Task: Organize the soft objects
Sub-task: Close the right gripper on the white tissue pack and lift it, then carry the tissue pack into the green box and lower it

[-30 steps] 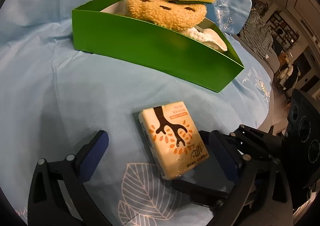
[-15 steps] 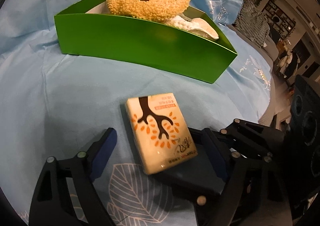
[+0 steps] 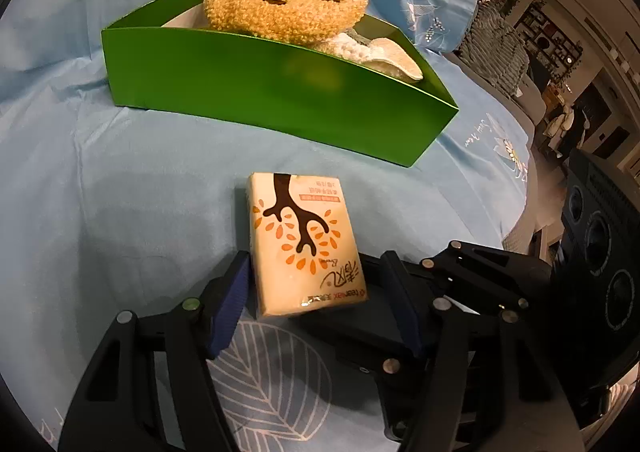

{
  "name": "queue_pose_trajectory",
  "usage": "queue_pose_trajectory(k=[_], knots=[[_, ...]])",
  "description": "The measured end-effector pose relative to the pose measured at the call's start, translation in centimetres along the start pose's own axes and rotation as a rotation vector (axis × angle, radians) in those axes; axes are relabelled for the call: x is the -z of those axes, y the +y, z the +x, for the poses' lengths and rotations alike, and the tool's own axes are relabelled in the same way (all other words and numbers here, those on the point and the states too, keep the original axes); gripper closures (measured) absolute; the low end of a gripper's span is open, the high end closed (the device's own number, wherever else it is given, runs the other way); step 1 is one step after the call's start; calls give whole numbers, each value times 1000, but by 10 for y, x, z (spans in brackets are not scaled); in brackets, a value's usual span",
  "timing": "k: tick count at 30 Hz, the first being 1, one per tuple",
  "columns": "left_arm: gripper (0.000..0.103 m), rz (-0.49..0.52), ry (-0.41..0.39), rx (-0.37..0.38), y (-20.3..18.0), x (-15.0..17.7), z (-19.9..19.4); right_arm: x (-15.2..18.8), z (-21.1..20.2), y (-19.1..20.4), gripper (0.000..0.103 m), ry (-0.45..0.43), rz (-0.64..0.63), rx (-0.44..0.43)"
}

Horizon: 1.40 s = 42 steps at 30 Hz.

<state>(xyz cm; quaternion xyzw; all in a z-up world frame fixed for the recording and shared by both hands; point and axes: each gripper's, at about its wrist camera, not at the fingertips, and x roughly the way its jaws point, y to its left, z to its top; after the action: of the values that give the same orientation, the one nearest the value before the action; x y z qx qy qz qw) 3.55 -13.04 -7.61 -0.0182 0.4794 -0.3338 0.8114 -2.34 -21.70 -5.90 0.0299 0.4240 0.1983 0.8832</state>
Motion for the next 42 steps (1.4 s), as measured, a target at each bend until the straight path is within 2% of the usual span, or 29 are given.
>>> queue_pose_trajectory(k=[14,35,42], knots=[[41,4,-19,-1,-1,-1,-6,-2,-2,2,65,-18,-8,-1],[41,24,-101,3,-14,-6,-32,-15,-27,12,65,-100,-56,2],[41,-13,-17,2,-3,4,-8,-5,-7,6,65,-21,-30,-5]])
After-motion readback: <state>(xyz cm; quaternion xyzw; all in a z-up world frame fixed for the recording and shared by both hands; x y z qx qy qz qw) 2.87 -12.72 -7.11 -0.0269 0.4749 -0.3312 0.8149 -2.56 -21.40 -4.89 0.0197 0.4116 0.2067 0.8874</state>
